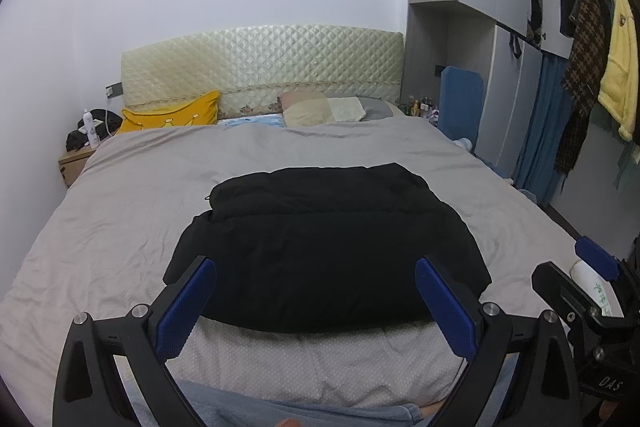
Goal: Fold large clothes
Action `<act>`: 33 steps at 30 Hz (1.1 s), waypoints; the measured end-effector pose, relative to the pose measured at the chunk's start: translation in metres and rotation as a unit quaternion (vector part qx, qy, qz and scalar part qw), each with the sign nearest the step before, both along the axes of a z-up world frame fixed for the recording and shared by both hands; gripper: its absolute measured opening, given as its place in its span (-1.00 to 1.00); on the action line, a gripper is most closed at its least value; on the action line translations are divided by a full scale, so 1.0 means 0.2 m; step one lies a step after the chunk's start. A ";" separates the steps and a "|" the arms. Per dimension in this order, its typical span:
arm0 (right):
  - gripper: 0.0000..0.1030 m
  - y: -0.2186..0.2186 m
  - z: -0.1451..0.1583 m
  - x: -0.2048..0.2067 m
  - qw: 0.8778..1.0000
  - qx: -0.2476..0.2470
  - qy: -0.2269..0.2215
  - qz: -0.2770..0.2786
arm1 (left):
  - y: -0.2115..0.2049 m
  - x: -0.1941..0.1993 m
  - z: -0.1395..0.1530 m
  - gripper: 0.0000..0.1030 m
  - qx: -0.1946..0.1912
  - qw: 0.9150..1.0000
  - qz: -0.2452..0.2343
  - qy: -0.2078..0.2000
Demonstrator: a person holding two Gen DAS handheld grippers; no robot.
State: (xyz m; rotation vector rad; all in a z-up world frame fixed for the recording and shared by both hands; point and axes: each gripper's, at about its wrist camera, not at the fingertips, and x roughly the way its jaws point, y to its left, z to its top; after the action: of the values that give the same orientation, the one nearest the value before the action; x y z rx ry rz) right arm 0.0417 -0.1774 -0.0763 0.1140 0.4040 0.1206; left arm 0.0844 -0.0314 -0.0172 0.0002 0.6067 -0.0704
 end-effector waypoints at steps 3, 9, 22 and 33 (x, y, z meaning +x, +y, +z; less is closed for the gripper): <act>1.00 0.01 -0.01 0.00 1.000 -0.001 0.002 0.001 | -0.01 0.00 -0.01 0.96 0.006 1.000 0.003 0.001; 1.00 0.02 -0.01 0.01 1.000 -0.002 0.004 -0.001 | -0.02 0.00 -0.02 0.96 0.008 1.000 0.005 0.002; 1.00 0.03 -0.02 0.00 1.000 -0.008 0.005 -0.005 | -0.02 -0.01 -0.02 0.96 0.004 1.000 0.001 0.002; 1.00 0.03 -0.02 -0.02 1.000 -0.008 0.002 -0.006 | -0.01 -0.01 -0.01 0.96 0.001 1.000 -0.001 0.002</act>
State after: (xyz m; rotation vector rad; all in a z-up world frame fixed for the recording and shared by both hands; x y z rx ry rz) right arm 0.0387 -0.1716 -0.0803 0.1011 0.4079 0.1056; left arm 0.0816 -0.0328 -0.0187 0.0019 0.6116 -0.0710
